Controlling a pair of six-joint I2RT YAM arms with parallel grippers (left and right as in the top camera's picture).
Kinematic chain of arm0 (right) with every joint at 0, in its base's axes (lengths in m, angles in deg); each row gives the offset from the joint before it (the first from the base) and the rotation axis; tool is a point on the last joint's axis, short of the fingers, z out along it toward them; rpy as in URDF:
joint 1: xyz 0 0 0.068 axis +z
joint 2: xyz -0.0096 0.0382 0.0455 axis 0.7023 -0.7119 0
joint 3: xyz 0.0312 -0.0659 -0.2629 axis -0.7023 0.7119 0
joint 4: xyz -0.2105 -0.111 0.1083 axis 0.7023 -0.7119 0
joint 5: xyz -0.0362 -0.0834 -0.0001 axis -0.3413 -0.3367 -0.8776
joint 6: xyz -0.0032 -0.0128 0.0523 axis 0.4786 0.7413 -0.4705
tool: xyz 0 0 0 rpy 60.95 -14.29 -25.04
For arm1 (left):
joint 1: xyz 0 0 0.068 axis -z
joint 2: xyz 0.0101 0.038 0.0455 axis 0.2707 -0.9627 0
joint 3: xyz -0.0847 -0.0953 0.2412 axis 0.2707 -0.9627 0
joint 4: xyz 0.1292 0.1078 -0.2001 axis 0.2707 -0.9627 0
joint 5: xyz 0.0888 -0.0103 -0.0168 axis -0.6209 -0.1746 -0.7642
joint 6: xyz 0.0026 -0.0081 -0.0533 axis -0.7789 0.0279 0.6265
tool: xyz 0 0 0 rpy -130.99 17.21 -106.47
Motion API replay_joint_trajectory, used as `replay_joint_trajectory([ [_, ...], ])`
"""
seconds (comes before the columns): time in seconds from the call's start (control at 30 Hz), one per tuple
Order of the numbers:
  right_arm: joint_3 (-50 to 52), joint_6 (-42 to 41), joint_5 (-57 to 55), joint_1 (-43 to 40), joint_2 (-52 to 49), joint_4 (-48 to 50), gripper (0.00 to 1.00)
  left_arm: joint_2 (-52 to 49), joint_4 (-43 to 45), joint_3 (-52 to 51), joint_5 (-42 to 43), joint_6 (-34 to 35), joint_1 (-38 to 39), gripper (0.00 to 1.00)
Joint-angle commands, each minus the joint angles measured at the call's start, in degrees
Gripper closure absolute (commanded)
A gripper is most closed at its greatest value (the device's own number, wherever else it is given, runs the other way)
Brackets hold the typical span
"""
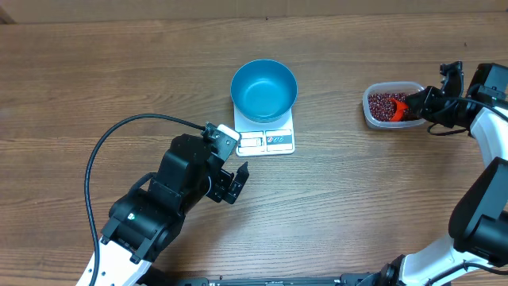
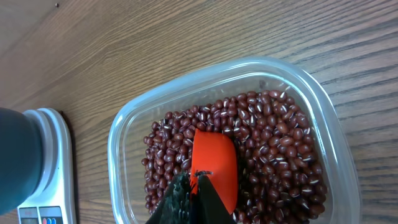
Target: Scoop item into bowl and weigh 150g on scale
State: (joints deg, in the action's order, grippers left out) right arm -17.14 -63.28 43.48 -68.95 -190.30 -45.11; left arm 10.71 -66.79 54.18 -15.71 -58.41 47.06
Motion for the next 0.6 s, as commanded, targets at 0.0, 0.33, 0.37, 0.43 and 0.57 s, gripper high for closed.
replay_joint_trajectory([
  [0.0, 0.94, -0.22, 0.28, -0.17, -2.29, -0.63, 0.96, 0.17, 0.20, -0.52, -0.35, -1.16, -0.33, 0.00],
  [0.33, 0.94, -0.22, 2.25, -0.24, -5.97, -0.39, 0.96, 0.17, 0.20, -0.52, -0.35, -1.16, -0.33, 0.01],
  [0.37, 0.92, -0.22, 2.67, -0.24, -5.99, -0.37, 0.96, 0.17, 0.20, -0.52, -0.33, -1.16, -0.33, 0.00],
  [0.43, 0.92, -0.20, 3.43, -0.24, -5.99, -0.33, 0.96, 0.17, 0.20, -0.52, -0.33, -1.16, -0.33, 0.01],
  [0.57, 0.92, -0.17, 3.48, -0.24, -5.99, -0.35, 0.96, 0.17, 0.20, -0.52, -0.35, -1.16, -0.33, 0.01],
])
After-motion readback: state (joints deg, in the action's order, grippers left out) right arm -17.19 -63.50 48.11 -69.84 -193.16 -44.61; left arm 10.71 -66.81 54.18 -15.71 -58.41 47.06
